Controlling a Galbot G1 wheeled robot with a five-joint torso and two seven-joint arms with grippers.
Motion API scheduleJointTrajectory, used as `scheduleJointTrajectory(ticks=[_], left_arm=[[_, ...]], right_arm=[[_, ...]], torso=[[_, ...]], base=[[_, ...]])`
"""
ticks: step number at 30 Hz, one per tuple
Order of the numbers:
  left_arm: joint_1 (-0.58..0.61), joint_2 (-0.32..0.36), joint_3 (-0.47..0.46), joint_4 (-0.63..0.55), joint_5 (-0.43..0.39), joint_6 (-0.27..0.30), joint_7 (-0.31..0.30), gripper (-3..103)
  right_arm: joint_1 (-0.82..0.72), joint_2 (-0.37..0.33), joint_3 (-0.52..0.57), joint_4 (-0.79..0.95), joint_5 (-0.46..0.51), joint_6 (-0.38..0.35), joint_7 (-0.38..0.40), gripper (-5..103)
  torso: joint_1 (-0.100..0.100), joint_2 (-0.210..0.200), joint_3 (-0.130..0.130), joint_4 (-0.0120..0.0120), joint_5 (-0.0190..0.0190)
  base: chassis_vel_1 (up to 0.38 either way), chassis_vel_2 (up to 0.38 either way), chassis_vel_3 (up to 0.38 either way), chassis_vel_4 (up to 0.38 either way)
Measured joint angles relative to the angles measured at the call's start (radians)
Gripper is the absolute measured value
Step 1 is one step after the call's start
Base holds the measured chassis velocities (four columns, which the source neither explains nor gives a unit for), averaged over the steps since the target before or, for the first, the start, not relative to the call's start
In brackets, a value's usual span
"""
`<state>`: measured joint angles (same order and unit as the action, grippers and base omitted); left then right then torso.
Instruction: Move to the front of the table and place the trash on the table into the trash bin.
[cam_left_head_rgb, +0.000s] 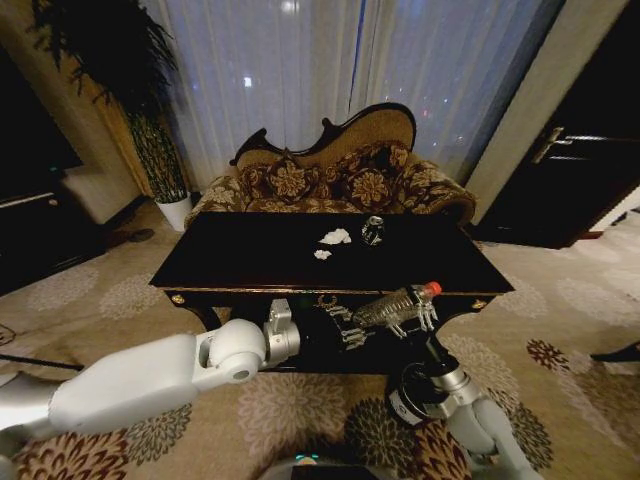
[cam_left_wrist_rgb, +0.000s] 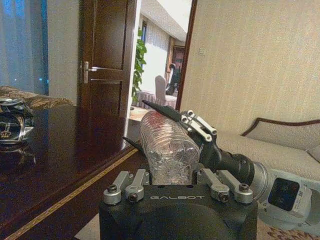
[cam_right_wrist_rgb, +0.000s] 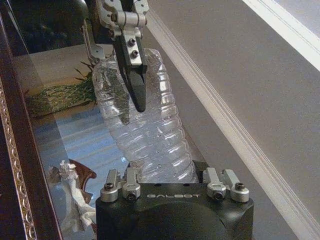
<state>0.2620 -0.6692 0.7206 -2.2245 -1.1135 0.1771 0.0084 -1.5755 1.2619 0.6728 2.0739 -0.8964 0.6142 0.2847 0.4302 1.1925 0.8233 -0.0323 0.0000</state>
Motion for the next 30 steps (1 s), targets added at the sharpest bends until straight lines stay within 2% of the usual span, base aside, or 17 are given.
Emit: scheduleJointTrajectory(ticks=[4, 7, 14, 15, 17, 19, 20, 21, 23, 25, 26, 27, 28, 30], left_arm=[[0.006, 0.001, -0.008, -0.003, 0.002, 0.0, -0.001, 36], [0.013, 0.005, -0.022, -0.009, 0.003, 0.0, -0.001, 36], [0.017, 0.012, -0.041, -0.021, 0.001, 0.003, -0.002, 36], [0.024, 0.016, -0.05, -0.027, 0.001, 0.005, -0.007, 32], [0.041, 0.021, -0.072, -0.033, 0.001, 0.007, -0.014, 41], [0.048, 0.024, -0.082, -0.035, 0.001, 0.008, -0.017, 41], [0.06, 0.029, -0.097, -0.04, 0.003, 0.009, -0.021, 52], [0.067, 0.031, -0.106, -0.045, 0.006, 0.01, -0.021, 52], [0.088, 0.038, -0.133, -0.053, 0.017, 0.011, -0.023, 63], [0.096, 0.04, -0.142, -0.057, 0.021, 0.011, -0.025, 63], [0.11, 0.044, -0.157, -0.063, 0.028, 0.011, -0.029, 74], [0.117, 0.048, -0.165, -0.068, 0.034, 0.011, -0.032, 74], [0.123, 0.052, -0.172, -0.073, 0.039, 0.011, -0.034, 79], [0.126, 0.053, -0.174, -0.075, 0.041, 0.011, -0.036, 79]], right_arm=[[0.003, 0.0, -0.002, -0.001, 0.0, 0.001, 0.0, 45], [0.0, -0.003, 0.0, 0.0, 0.002, 0.001, 0.001, 36], [-0.004, -0.005, 0.002, 0.001, 0.007, 0.003, 0.003, 33], [-0.006, -0.005, 0.002, 0.001, 0.008, 0.003, 0.003, 33], [-0.006, -0.005, 0.003, 0.0, 0.01, 0.003, 0.003, 32], [-0.007, -0.005, 0.003, 0.0, 0.011, 0.002, 0.003, 32], [-0.008, -0.005, 0.003, 0.0, 0.012, 0.001, 0.003, 30], [-0.009, -0.005, 0.003, 0.0, 0.012, 0.001, 0.003, 27], [-0.01, -0.005, 0.004, 0.0, 0.012, 0.0, 0.002, 25], [-0.011, -0.004, 0.004, 0.0, 0.012, 0.0, 0.002, 25], [-0.013, -0.004, 0.003, 0.0, 0.012, 0.0, 0.001, 25], [-0.014, -0.004, 0.002, 0.0, 0.012, 0.0, 0.0, 25], [-0.014, -0.003, 0.001, 0.0, 0.012, 0.0, 0.0, 25], [-0.014, -0.003, 0.0, 0.0, 0.011, 0.0, 0.0, 25]], torso=[[0.0, 0.0, 0.0, 0.0, 0.0], [0.0, 0.0, 0.0, 0.0, 0.0], [0.0, 0.0, 0.0, 0.0, 0.0], [0.0, 0.0, 0.0, -0.0001, 0.0], [0.0, 0.0, 0.0, 0.0, 0.0], [0.0, 0.0, 0.0, 0.0, -0.0001], [0.0, 0.0, 0.0, 0.0, -0.0001], [0.0, 0.0, 0.0, 0.0, 0.0], [0.0, 0.0, 0.0, 0.0001, -0.0001], [0.0, 0.0, 0.0, 0.0, 0.0], [0.0, 0.0, 0.0, 0.0, -0.0001], [0.0, 0.0, 0.0, 0.0, -0.0001], [0.0, 0.0, 0.0, 0.0, 0.0], [0.0, 0.0, 0.0, 0.0, 0.0]], base=[[0.0, 0.0, 0.0, 0.0], [0.0, 0.0, 0.0, 0.0], [0.0, 0.0, 0.0, 0.0], [0.0, 0.0, 0.0, 0.0], [0.0, 0.0, 0.0, 0.0], [0.0, 0.0, 0.0, 0.0], [0.0, 0.0, 0.0, 0.0], [0.0, 0.0, 0.0, 0.0], [0.0, 0.0, 0.0, 0.0], [0.0, 0.0, 0.0, 0.0], [0.0, 0.0, 0.0, 0.0], [0.0, 0.0, 0.0, 0.0], [0.0, 0.0, 0.0, 0.0], [0.0, 0.0, 0.0, 0.0]])
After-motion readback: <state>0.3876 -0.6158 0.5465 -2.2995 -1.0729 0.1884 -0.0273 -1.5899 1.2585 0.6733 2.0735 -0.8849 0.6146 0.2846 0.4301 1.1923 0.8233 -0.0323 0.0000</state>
